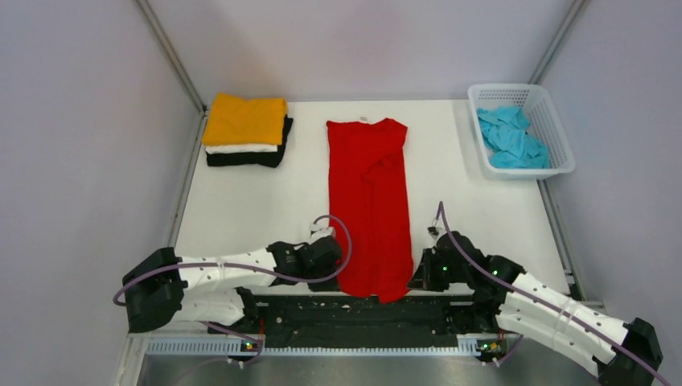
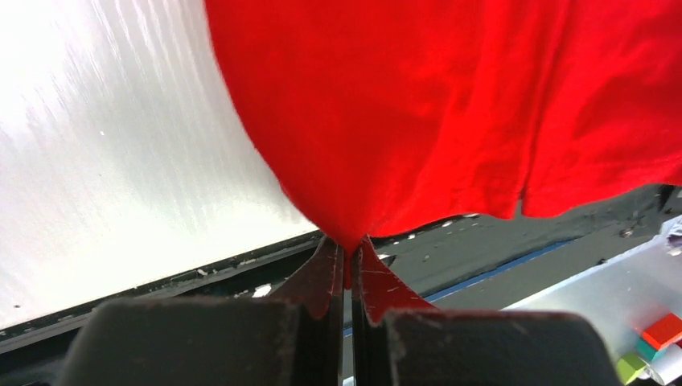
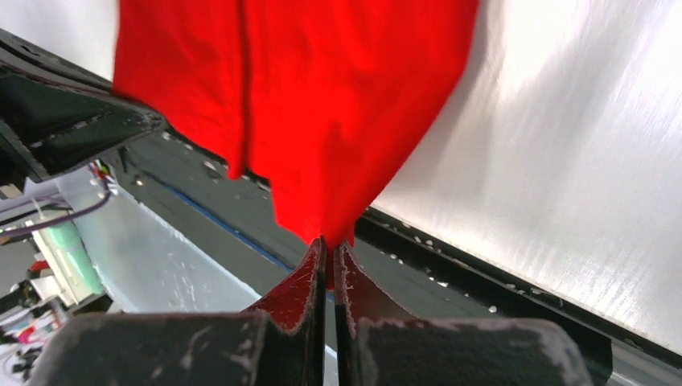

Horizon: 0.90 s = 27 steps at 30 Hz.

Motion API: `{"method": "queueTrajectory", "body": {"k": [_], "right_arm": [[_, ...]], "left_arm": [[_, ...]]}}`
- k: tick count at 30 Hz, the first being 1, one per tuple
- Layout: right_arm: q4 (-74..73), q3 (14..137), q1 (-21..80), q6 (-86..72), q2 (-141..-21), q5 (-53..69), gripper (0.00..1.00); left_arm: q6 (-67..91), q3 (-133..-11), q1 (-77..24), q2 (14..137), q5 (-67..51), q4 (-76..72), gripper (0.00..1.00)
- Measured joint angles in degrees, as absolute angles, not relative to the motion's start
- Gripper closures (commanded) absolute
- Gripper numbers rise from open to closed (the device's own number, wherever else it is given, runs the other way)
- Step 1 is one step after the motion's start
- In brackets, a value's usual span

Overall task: Fold and stack the t-shirts
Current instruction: Grab the bottom of the folded rectangular tshirt with both arms, then fold the folded rectangular tshirt in 1/3 of the way

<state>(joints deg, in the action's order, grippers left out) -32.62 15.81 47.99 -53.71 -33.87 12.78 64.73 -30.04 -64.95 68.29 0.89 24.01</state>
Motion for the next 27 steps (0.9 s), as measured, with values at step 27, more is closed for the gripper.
{"method": "queueTrajectory", "body": {"k": [27], "right_arm": [[-12.51,43.22,31.7,-37.74,-67.59,-5.56,1.0]], "left_arm": [[40.73,-64.42,-33.1,89.76,-2.13,25.1,1.0]]}}
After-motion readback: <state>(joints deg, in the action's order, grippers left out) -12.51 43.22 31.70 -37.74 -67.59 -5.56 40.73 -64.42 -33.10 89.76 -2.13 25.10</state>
